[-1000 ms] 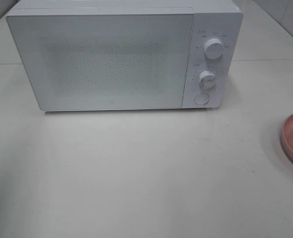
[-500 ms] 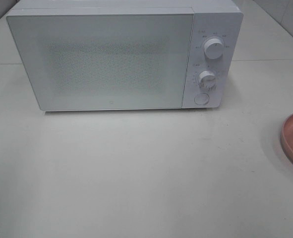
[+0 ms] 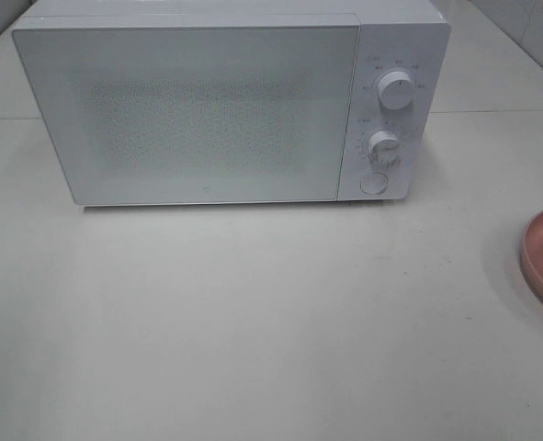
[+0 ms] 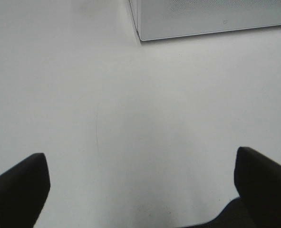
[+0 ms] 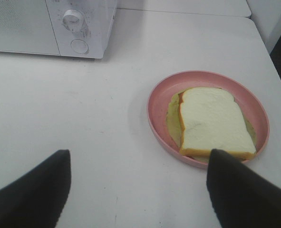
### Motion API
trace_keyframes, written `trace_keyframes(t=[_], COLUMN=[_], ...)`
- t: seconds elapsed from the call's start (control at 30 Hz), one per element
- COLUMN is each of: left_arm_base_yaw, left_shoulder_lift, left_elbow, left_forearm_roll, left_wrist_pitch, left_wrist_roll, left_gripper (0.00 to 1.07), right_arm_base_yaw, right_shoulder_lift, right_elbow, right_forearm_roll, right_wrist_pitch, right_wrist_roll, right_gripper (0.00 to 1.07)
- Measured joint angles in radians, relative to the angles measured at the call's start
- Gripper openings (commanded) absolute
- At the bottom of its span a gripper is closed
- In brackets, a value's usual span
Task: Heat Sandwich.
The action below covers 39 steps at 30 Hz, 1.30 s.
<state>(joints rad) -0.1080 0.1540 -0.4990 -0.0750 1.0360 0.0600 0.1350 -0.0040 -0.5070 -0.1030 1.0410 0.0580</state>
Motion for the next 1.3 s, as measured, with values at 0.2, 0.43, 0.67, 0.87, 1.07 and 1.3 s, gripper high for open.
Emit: trace_keyframes(t=[0.2,0.43,0.67,0.87,1.07,1.3], left_arm_base_yaw=[0.097,0.137,0.137,0.137,0.137,0.137], left_shoulder_lift=[-0.024,-0.15,-0.157,-0.157,-0.157,-0.157], left_elbow=[0.0,0.003,0.003,0.003,0.003,0.003], left_forearm_roll=[-0.001,-0.001,-0.001,-0.001,-0.001,-0.001], left_wrist_pitch=[0.0,0.0,0.0,0.0,0.0,0.0], left_wrist_roll=[0.0,0.0,0.0,0.0,0.0,0.0], left_gripper=[1.02,1.02,1.02,1.02,1.02,1.02], right_arm_base_yaw=[0.0,0.0,0.0,0.0,0.0,0.0], right_shoulder_lift=[0.0,0.0,0.0,0.0,0.0,0.0], right_elbow=[0.0,0.0,0.0,0.0,0.0,0.0], right_forearm_roll=[0.0,0.0,0.0,0.0,0.0,0.0], right_wrist_pitch=[0.0,0.0,0.0,0.0,0.0,0.0], right_wrist_roll=[0.0,0.0,0.0,0.0,0.0,0.0], right_gripper=[0.76,0.76,0.76,0.76,0.76,0.76])
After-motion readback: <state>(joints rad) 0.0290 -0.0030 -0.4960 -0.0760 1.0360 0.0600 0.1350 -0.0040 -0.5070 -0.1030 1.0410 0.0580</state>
